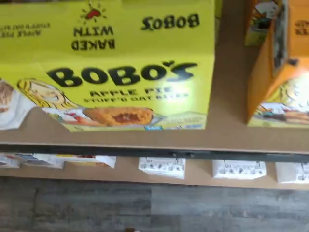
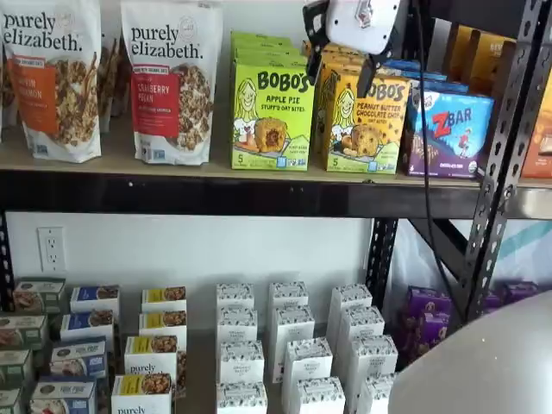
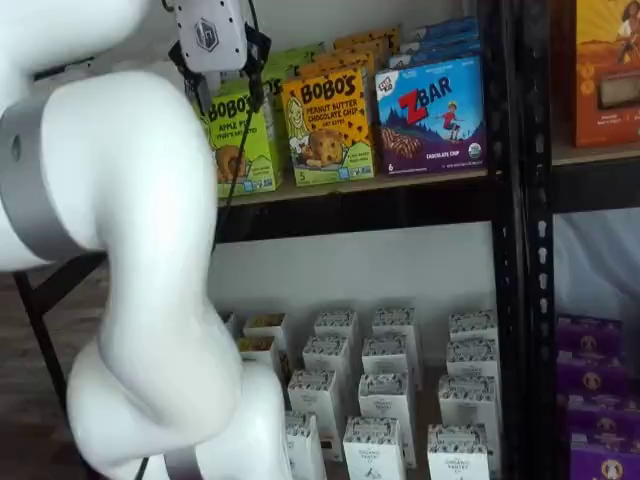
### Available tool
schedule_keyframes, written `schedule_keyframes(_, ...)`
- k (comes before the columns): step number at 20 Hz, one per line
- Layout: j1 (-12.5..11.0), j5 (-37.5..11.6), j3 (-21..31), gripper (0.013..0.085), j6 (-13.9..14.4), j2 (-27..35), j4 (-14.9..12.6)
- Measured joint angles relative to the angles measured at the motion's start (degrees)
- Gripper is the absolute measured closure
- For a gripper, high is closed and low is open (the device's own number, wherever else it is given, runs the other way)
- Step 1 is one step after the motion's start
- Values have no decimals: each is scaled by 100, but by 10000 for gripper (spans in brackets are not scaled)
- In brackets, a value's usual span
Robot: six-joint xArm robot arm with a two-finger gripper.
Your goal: Pick the green box on the top shelf, the fourth from the left
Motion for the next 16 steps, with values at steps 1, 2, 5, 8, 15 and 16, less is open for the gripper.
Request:
schedule_keyframes(1, 9, -7, -74, 130, 10, 97, 31)
schedule_keyframes(2, 14, -18, -140, 130, 15, 185, 66)
schedule_keyframes(5, 44, -104, -284, 130, 38, 392, 96)
schedule_keyframes(8, 87, -171, -436, 130, 74, 584, 44)
schedule_keyframes(15, 149, -123, -959, 130, 140, 1111, -13)
schedule_keyframes(16, 157, -114, -1044, 130, 148, 1194, -3)
